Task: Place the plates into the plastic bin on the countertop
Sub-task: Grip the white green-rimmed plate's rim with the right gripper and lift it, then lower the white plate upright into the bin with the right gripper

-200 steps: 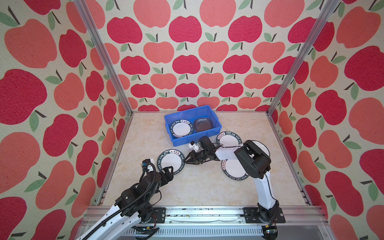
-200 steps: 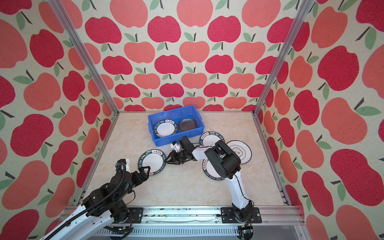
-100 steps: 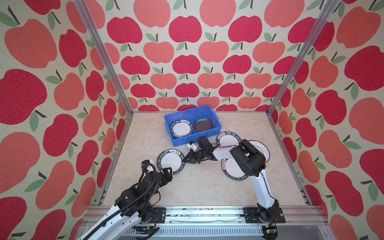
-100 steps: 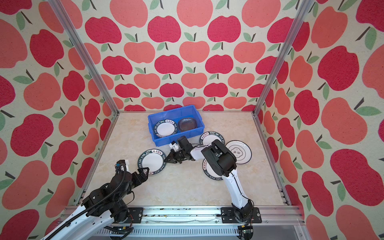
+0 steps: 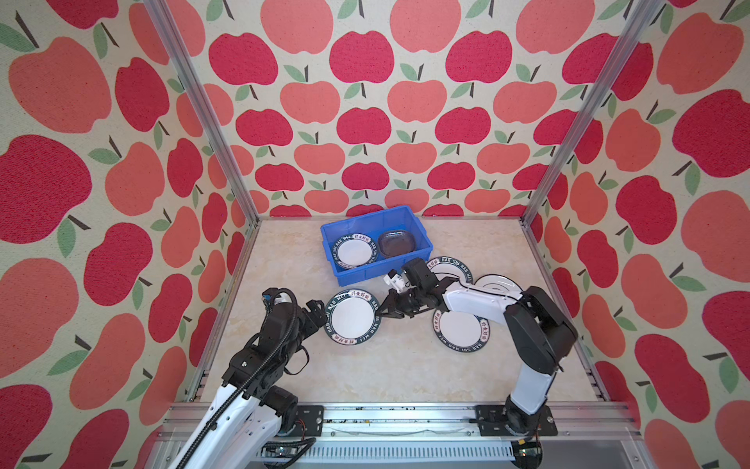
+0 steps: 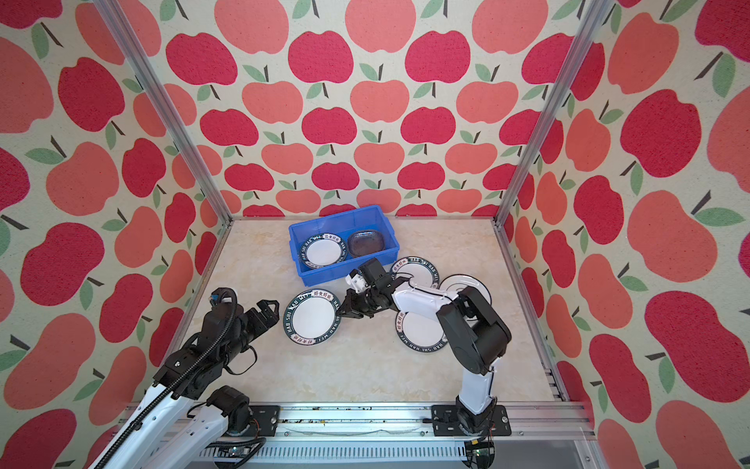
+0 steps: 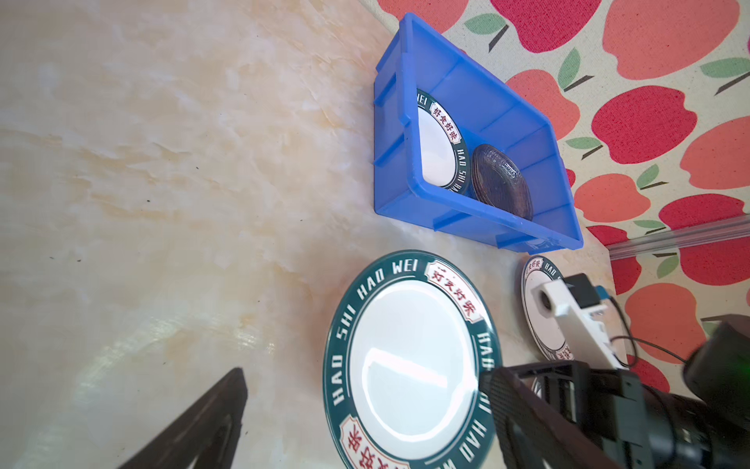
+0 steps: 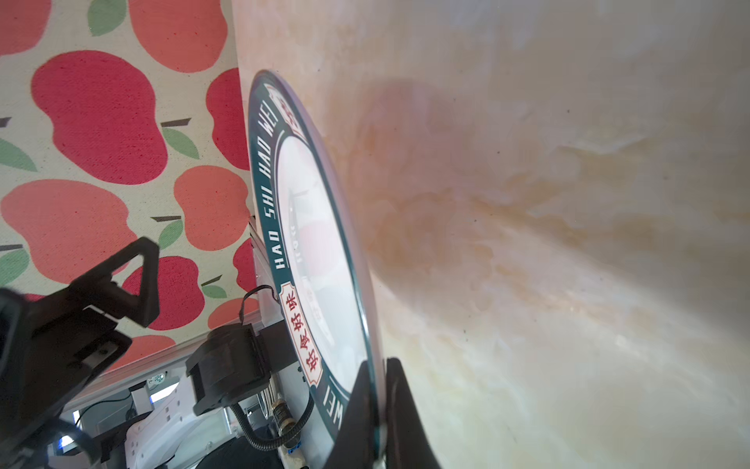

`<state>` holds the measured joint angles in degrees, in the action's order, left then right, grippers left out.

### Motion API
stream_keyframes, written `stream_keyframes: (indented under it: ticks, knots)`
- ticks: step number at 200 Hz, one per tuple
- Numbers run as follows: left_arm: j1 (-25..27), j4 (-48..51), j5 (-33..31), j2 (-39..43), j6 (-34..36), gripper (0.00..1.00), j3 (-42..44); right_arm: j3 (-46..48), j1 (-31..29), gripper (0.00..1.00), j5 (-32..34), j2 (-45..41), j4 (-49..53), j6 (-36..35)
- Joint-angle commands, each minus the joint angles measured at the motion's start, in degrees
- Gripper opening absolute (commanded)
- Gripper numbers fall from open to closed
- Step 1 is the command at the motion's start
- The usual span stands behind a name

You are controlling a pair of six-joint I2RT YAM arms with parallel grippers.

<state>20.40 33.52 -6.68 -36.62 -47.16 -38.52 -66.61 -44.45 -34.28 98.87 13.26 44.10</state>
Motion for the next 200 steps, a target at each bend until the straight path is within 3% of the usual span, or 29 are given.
stream_keyframes:
  ticks: [1, 33, 91, 142, 200]
  knots:
    - [-6.43, -8.31, 11.45, -6.62, 6.26, 0.95, -4.76, -6.64, 3.55, 0.0, 3.95, -5.84, 14.71, -9.3]
    - [-11.89, -15.87, 18.59, -18.68, 9.76, 0.95, -11.68, -20.5, 9.66, 0.0, 6.95, -1.72, 18.18, -11.53]
    - [-13.2, -26.46, 26.09, -34.81, 12.26, 0.95, -19.67, -48.86, 13.47, 0.0, 5.36, 21.95, 19.94, -11.91]
    - [-13.8, -34.31, 27.76, -40.84, 10.99, 0.95, -17.03, -56.31, 14.87, 0.0, -0.19, 35.3, 5.24, -5.51]
    - [-14.12, -36.62, 29.92, -48.91, 10.7, 0.94, -18.43, -72.92, 14.83, 0.0, -0.33, 49.41, 11.12, -2.3]
